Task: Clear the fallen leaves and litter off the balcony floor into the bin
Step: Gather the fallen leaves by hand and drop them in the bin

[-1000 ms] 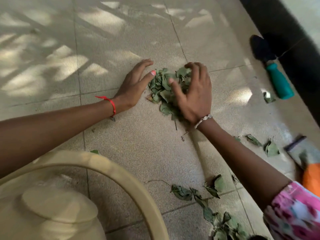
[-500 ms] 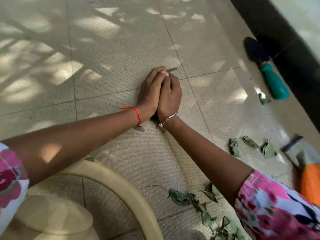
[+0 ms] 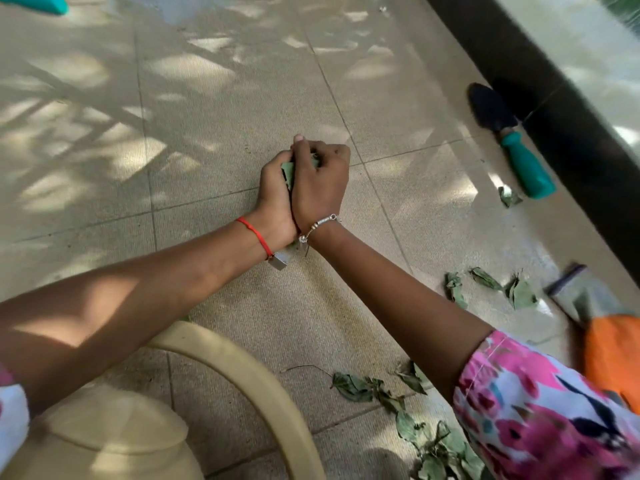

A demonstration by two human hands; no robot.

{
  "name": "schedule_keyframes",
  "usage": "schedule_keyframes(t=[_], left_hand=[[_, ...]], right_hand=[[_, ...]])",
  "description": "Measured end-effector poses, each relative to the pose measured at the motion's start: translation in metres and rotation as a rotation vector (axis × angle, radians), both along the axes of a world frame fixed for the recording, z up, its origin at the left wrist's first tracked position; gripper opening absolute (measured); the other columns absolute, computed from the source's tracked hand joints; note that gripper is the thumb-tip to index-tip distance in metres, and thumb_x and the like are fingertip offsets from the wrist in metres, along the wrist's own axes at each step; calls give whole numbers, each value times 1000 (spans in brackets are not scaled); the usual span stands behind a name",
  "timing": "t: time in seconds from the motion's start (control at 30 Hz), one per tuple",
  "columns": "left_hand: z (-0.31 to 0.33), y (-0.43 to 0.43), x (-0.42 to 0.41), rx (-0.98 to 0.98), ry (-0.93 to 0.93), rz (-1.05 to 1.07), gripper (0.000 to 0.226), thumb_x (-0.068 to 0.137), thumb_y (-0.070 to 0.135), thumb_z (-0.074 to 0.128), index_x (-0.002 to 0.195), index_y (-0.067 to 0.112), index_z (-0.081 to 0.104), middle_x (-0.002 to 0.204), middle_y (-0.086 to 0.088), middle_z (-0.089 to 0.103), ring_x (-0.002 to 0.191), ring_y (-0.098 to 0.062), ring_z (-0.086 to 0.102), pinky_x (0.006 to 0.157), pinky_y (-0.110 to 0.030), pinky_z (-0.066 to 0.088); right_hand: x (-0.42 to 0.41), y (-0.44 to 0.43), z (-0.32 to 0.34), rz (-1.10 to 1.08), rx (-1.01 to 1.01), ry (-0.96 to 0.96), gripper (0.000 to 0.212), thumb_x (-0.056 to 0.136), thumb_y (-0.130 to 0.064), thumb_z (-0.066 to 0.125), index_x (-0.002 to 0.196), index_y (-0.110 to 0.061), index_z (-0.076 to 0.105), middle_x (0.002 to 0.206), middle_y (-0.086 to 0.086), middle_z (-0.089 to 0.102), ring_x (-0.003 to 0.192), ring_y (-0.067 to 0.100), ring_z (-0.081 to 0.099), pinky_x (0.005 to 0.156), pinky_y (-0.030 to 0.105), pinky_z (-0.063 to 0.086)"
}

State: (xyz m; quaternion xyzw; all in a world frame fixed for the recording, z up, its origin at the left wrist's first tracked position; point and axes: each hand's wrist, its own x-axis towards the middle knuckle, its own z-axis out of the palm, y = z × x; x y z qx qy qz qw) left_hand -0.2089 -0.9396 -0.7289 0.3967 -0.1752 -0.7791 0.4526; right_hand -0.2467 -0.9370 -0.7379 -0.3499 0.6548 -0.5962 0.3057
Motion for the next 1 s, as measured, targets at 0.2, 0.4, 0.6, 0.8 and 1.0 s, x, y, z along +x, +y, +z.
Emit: schedule_keyframes(t=[0.2, 0.4, 0.6, 0.8, 1.0], left_hand=[[9, 8, 2, 52, -57, -71, 27, 96, 25, 42, 87, 8, 62, 83, -1, 63, 77, -9, 63, 76, -17, 48], [10, 8, 2, 88, -79, -128, 30, 94, 31, 43, 95, 11, 66, 92, -2, 68, 90, -14, 64, 87, -24, 48], [3, 3, -3, 91, -150, -56, 34, 93, 34, 44, 96, 10, 68, 96, -7, 72, 89, -17, 69, 88, -30, 51], [-4, -6, -8, 37, -394, 231, 27, 88, 17, 53, 62, 11, 49, 65, -6, 55, 66, -23, 58, 65, -33, 51], [-4, -30, 20, -50, -536, 386, 33, 89, 12, 53, 59, 15, 39, 48, 3, 42, 42, -13, 40, 44, -20, 30]], right_hand=[[1, 2, -5, -44, -74, 228, 26, 95, -16, 39, 83, 0, 55, 85, 3, 46, 79, 20, 48, 79, 38, 39], [-6, 4, -4, 50, 45, 455, 31, 100, -21, 29, 127, -13, 42, 118, -3, 59, 117, 14, 52, 115, 39, 4], [-16, -5, -10, -13, 197, 757, 41, 94, -35, 36, 132, -20, 39, 132, 5, 42, 129, 24, 33, 111, 50, 15], [-21, -6, -10, 79, 140, 424, 42, 95, -43, 41, 126, -15, 45, 126, 7, 46, 119, 22, 41, 103, 37, 30], [-64, -19, -24, 320, 202, 425, 39, 102, -25, 29, 129, -4, 50, 133, 12, 49, 120, 20, 45, 102, 29, 32]])
